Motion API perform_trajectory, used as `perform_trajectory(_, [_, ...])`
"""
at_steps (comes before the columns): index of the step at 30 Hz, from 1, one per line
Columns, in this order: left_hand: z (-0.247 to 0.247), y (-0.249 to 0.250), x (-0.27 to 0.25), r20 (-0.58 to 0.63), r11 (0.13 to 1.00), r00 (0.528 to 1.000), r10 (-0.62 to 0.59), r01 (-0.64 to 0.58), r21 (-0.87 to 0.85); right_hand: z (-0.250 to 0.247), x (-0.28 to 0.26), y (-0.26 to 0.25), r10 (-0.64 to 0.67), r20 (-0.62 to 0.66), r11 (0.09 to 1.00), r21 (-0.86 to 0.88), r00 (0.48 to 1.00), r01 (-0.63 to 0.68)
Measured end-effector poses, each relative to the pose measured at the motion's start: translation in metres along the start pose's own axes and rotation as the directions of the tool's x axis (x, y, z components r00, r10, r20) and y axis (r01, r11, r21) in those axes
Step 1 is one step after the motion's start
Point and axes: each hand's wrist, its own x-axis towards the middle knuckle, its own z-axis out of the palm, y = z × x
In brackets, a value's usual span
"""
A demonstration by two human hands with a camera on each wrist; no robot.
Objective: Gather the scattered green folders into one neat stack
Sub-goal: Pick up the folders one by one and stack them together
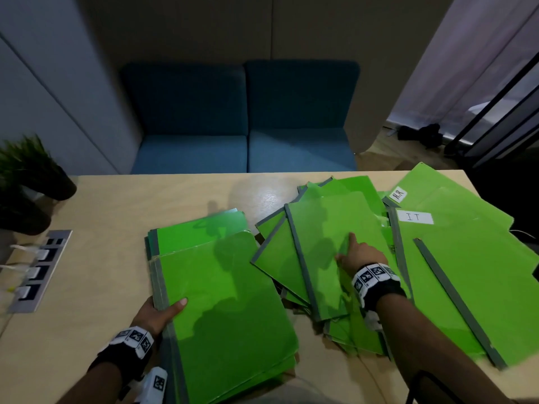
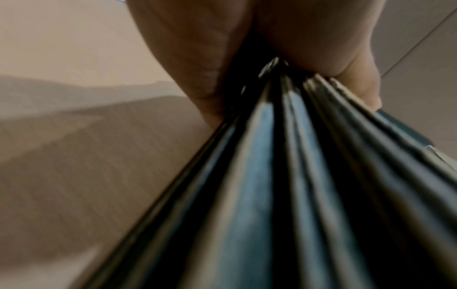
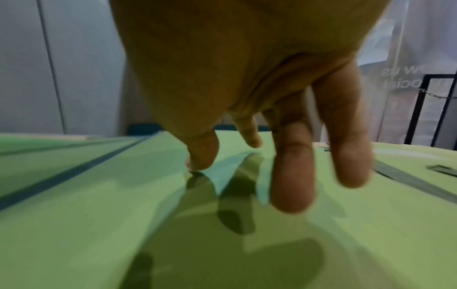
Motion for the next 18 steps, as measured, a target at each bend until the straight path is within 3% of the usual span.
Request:
perform_trajectory(2, [0.000, -0.002, 0.004, 0.013, 1.000, 1.000, 0.007, -0.007, -0.008, -0.006, 0.003, 0.005, 0.040, -0.096, 0.995, 0.096, 0.995, -0.031])
perform_trajectory(4, [-0.001, -0.003, 0.004, 0.022, 1.000, 1.000, 0.010, -0.010, 0.005, -0.002, 0.007, 0.015, 0.196, -0.149, 0.946, 0.290, 0.969, -0.147])
perform_trajectory(6, [-0.001, -0.005, 0.007, 0.015, 1.000, 1.000, 0.018, -0.018, 0.005, 0.005, 0.011, 0.021, 0.380, -0.063, 0.827, 0.469, 0.923, -0.309])
perform_trajectory(8, [0.001, -0.004, 0.006, 0.011, 1.000, 1.000, 0.015, -0.015, 0.004, 0.011, 0.012, 0.017, 0.454, 0.039, 0.758, 0.509, 0.890, -0.409])
perform_trajectory(11, [0.002, -0.003, 0.003, 0.013, 1.000, 1.000, 0.019, -0.019, -0.006, 0.018, 0.022, 0.013, 0.389, 0.120, 0.716, 0.585, 0.914, -0.381])
perform_trajectory(14, [0.001, -0.002, 0.003, 0.023, 1.000, 0.999, 0.024, -0.023, -0.013, 0.015, 0.024, 0.010, 0.357, 0.112, 0.741, 0.571, 0.928, -0.353])
perform_trajectory(16, [0.001, -0.002, 0.002, 0.021, 0.999, 0.999, 0.030, -0.030, -0.011, 0.001, 0.016, 0.010, 0.257, 0.180, 0.684, 0.660, 0.949, -0.310])
perform_trajectory(17, [0.001, -0.003, 0.003, 0.020, 1.000, 1.000, 0.019, -0.018, -0.016, -0.004, 0.012, 0.010, 0.228, 0.181, 0.717, 0.633, 0.957, -0.291])
perform_trajectory(18, [0.001, -0.003, 0.003, 0.020, 1.000, 1.000, 0.018, -0.018, -0.017, -0.009, 0.013, 0.010, 0.225, 0.204, 0.662, 0.686, 0.953, -0.303])
